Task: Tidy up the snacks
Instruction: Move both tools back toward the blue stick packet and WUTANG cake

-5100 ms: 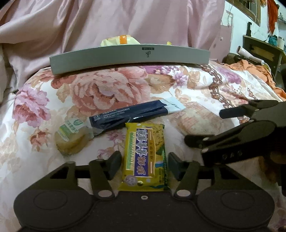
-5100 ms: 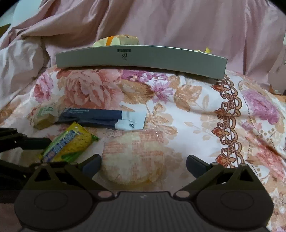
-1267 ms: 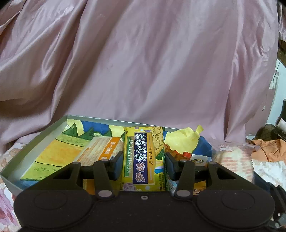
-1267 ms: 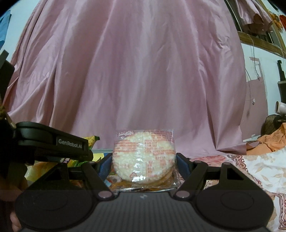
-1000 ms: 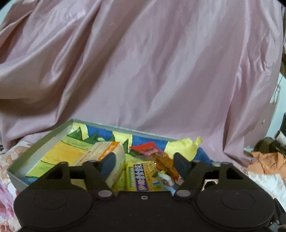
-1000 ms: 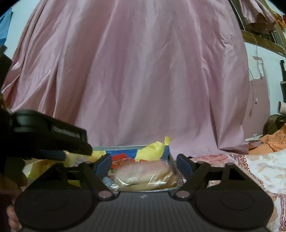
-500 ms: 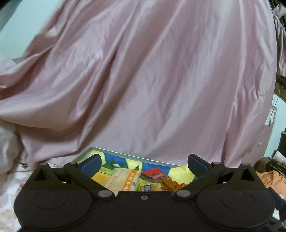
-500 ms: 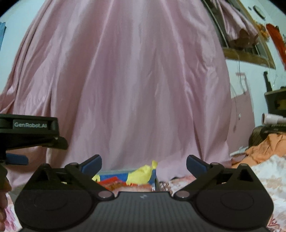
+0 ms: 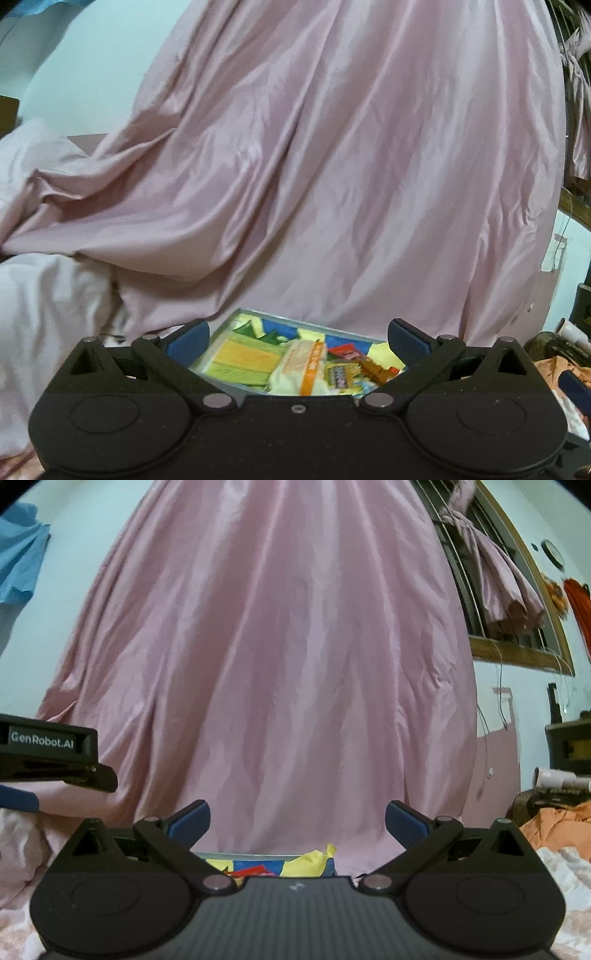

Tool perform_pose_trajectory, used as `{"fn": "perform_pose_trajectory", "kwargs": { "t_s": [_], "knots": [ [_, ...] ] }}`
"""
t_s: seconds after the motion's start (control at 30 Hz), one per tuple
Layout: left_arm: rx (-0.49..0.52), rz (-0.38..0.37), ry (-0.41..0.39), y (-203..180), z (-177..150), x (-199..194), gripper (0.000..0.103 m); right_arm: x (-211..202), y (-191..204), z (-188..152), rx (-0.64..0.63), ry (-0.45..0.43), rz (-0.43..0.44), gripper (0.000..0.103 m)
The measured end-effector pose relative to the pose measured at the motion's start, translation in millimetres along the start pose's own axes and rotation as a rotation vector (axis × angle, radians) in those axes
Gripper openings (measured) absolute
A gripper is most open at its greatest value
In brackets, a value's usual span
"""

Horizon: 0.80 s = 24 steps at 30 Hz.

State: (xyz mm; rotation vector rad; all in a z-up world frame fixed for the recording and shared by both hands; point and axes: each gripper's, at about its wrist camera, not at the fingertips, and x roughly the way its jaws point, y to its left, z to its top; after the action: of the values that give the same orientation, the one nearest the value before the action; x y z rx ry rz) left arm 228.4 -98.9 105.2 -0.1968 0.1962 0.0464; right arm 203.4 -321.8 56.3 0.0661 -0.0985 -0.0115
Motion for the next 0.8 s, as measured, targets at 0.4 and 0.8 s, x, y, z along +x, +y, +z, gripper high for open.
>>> {"fn": "perform_pose_trajectory", "kwargs": {
  "t_s": [0.4, 0.8],
  "knots": [
    [0.014, 0.008, 0.034, 41, -18, -55, 0.102, -63, 21, 13, -0.031, 0.007, 0.046, 0.103],
    [0.002, 0.004, 0.108, 84, -50, -80, 0.102, -105, 51, 4, -0.119, 0.080, 0.117, 0.103]
  ]
}}
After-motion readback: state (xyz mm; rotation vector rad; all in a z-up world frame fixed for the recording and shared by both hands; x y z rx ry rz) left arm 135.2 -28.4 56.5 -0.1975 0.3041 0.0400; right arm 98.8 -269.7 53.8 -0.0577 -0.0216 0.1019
